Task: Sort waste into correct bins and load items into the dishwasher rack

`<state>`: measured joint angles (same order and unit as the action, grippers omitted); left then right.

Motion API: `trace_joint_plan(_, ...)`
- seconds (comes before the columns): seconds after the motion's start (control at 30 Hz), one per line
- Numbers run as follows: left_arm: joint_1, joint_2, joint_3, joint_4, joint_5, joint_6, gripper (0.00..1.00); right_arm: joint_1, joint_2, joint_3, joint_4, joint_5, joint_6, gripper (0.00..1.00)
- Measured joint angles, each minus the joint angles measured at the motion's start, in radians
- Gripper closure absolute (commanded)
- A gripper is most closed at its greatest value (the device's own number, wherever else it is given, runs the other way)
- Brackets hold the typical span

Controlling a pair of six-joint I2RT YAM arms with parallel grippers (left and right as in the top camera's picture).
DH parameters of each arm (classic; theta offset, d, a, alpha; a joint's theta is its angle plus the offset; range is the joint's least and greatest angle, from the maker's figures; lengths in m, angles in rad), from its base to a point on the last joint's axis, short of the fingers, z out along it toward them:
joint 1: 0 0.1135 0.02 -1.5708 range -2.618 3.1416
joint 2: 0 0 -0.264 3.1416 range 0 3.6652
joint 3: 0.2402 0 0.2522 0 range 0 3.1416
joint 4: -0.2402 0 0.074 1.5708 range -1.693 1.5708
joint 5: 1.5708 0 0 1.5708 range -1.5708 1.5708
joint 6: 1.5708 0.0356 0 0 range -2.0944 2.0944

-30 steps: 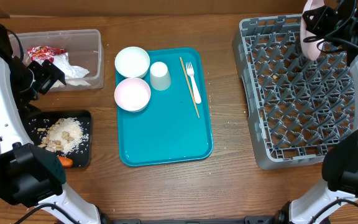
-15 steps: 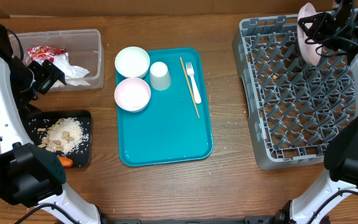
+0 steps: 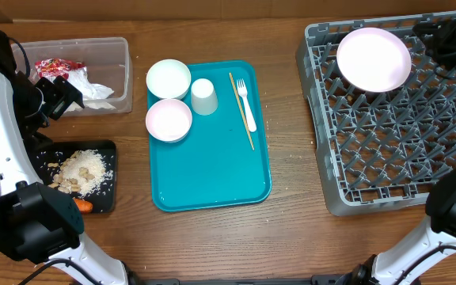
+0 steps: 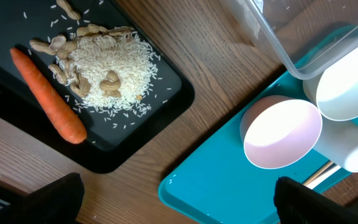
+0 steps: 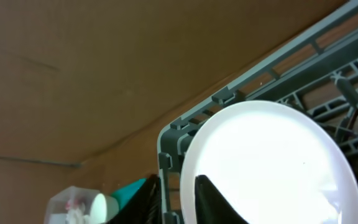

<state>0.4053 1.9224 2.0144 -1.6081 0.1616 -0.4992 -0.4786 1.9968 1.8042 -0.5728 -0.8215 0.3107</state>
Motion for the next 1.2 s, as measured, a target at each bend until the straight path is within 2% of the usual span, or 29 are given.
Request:
trace_joint_plan(0.1, 0.0, 0.0, 0.0, 0.0, 0.0, 0.0, 0.0, -0.004, 0.0, 0.0, 0.002, -0.039, 0.002, 0.47)
trace_joint_plan(0.17, 0.0, 0.0, 0.0, 0.0, 0.0, 0.0, 0.0, -0.002, 0.0, 0.001, -0.029, 0.021, 0.006, 0.42)
trace_joint_plan(0.3, 0.0, 0.0, 0.0, 0.0, 0.0, 0.0, 0.0, 0.013, 0.0, 0.003, -0.153, 0.31, 0.004, 0.41)
trace_joint_plan(0.43, 0.0, 0.0, 0.0, 0.0, 0.0, 0.0, 0.0, 0.071, 0.018, 0.003, -0.198, 0.589, 0.003, 0.42)
trace_joint_plan(0.57, 0.0, 0.0, 0.0, 0.0, 0.0, 0.0, 0.0, 0.114, 0.061, 0.003, -0.2, 0.674, 0.002, 0.44)
trace_joint_plan(0.7, 0.0, 0.0, 0.0, 0.0, 0.0, 0.0, 0.0, 0.125, 0.128, 0.003, -0.212, 0.711, 0.001, 0.58)
trace_joint_plan(0.83, 0.0, 0.0, 0.0, 0.0, 0.0, 0.0, 0.0, 0.125, 0.144, 0.002, -0.212, 0.747, -0.002, 0.89)
trace_joint_plan(0.87, 0.0, 0.0, 0.0, 0.0, 0.0, 0.0, 0.0, 0.125, 0.144, 0.002, -0.211, 0.752, -0.001, 0.92)
trace_joint_plan(0.93, 0.0, 0.0, 0.0, 0.0, 0.0, 0.0, 0.0, 0.125, 0.144, 0.003, -0.205, 0.763, 0.003, 0.96)
trace_joint_plan(1.2, 0.0, 0.0, 0.0, 0.0, 0.0, 0.0, 0.0, 0.118, 0.144, 0.084, -0.228, 0.818, -0.026, 0.96)
